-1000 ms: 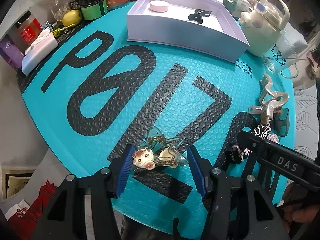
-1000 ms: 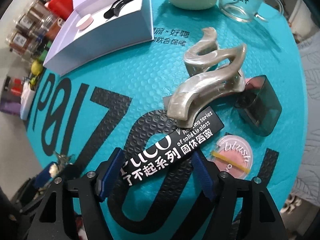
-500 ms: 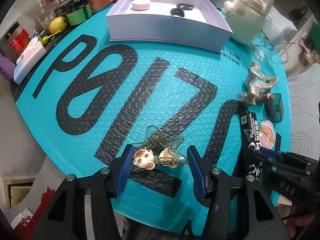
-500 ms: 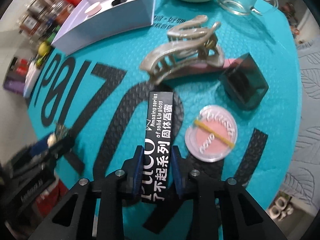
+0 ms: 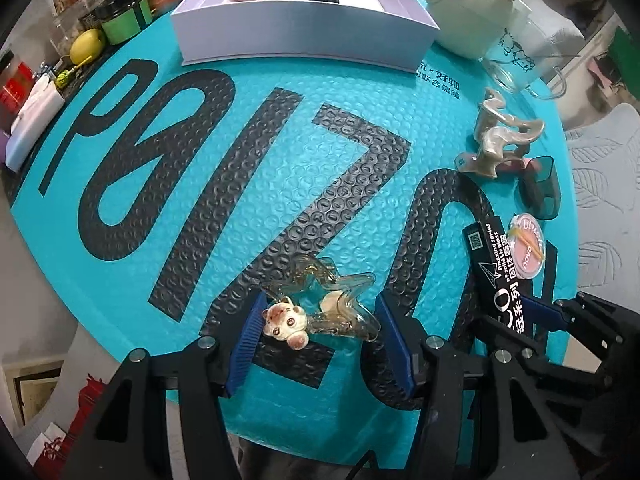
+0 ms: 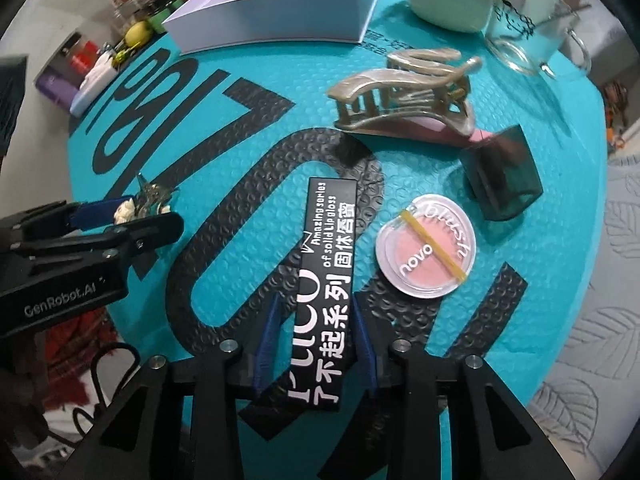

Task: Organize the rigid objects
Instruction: 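Lift the keychain with the left tool while the right tool lifts the PUCO box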

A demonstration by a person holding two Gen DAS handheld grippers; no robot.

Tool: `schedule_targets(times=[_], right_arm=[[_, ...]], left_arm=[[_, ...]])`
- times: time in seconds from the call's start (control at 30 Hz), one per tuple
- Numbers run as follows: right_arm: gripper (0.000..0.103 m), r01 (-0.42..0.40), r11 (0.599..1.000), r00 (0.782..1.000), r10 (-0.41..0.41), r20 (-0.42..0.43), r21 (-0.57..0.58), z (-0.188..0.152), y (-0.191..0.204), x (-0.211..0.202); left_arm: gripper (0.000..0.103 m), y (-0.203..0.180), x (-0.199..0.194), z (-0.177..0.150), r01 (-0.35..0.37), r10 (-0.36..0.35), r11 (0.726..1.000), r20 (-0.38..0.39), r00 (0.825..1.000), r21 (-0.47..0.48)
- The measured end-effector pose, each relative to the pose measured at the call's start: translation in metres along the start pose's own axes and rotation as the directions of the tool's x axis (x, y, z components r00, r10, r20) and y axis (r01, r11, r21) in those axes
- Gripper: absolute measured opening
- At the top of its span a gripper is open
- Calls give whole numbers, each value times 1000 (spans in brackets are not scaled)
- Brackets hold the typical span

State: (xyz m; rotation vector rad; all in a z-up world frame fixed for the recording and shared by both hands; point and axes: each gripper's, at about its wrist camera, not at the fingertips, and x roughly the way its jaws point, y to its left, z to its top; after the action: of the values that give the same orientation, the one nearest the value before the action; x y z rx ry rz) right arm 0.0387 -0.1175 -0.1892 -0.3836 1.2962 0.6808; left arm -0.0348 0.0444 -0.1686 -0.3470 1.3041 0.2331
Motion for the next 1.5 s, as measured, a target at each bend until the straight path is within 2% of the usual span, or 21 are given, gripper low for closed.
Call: schedule_targets(times=[0.07,0.13,0.67,1.23,1.5], right_arm=[[35,15,1000,1000,-15,7,-10,-2,3,0],[25,50,998,999,-50,13,-25,-2,6,2],[25,-1,1000,1000,1,-16,-7,-1,-11,-16],[25,-38,999,999,38,34,13,-5,-9,-71],[25,-52,999,997,51,61,9,9,-11,-89]], left_arm=[[56,0,0,0,-7,7,1000,5,1000,4],[56,-2,0,-1,-18,18,1000,11,1000,20],[54,-11,-31,2,7,-8,999,20,1000,32],[54,-41,-80,23,34,-42,992,57,998,122],[54,-46,-93,41,56,-67,987,67,996,151]])
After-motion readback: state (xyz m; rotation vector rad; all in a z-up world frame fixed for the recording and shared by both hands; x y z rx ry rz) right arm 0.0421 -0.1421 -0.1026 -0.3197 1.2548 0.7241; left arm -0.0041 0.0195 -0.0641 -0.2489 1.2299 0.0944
